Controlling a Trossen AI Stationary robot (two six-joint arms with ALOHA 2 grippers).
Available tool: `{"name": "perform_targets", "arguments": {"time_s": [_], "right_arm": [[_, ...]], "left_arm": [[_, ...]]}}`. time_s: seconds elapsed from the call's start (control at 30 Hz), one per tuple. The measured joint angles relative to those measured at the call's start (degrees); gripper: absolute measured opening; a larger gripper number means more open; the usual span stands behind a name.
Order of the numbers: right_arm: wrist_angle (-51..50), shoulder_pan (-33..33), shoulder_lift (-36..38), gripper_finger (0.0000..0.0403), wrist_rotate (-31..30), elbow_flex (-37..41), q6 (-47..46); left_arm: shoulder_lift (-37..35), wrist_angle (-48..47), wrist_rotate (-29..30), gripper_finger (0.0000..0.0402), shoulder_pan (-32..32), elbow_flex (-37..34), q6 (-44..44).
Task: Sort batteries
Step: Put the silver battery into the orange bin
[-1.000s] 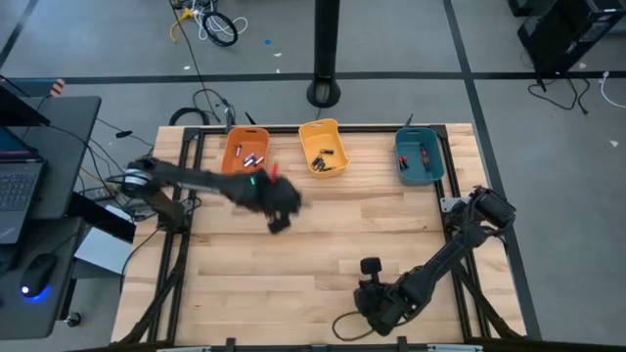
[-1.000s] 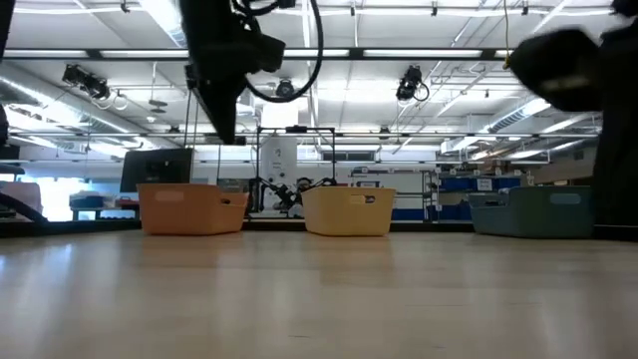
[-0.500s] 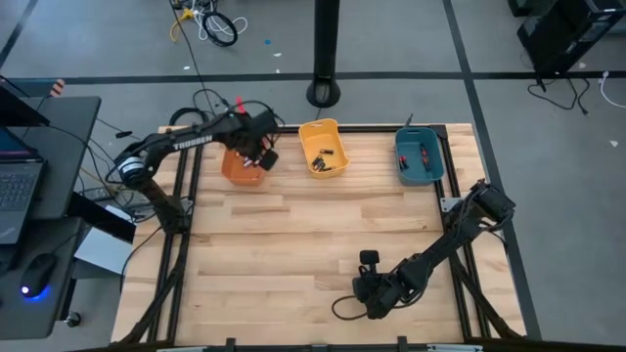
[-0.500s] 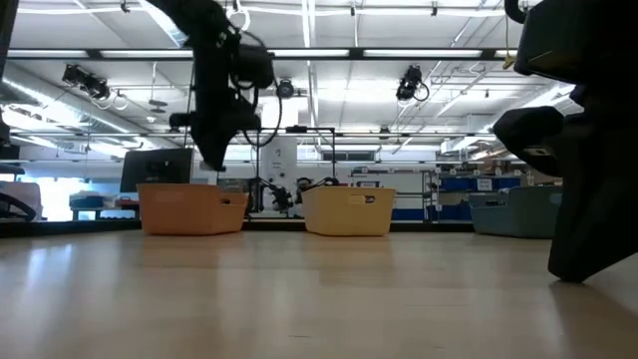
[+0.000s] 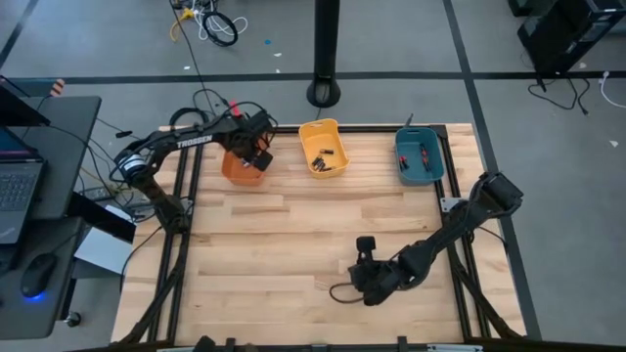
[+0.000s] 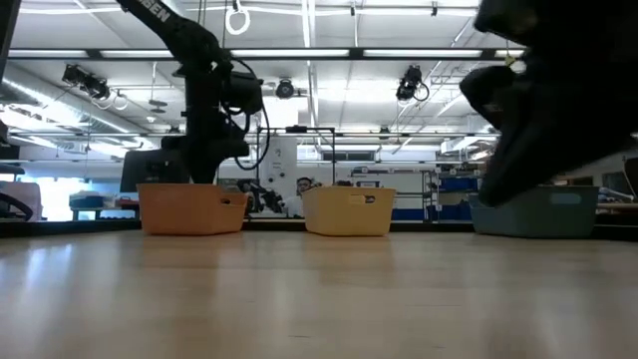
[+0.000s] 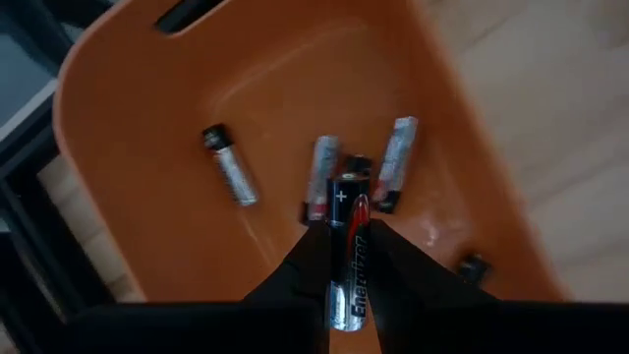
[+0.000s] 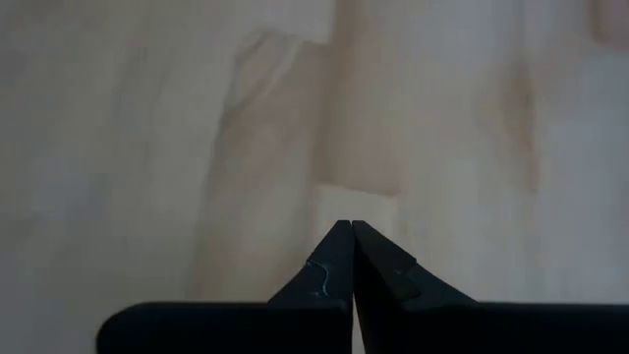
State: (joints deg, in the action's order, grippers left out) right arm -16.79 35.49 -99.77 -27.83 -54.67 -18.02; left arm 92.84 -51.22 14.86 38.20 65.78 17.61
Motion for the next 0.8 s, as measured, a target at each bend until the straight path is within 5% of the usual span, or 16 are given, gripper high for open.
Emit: {"name": "perform_targets", "arguments": {"time_s": [0.53,0.8], "right_arm": [[2.61,-6.02,9.22,0.0009,-5.68,-0.12,10.41],[2.89,-10.48,10.32,0.0009,-5.31,-0.14,13.53]], "left_arm": [[0.85,25.51,-0.23,0.0048,1.55,-14.20,5.06],[1.62,26.58,0.79,0.0082,1.57,-15.04,1.00]]}}
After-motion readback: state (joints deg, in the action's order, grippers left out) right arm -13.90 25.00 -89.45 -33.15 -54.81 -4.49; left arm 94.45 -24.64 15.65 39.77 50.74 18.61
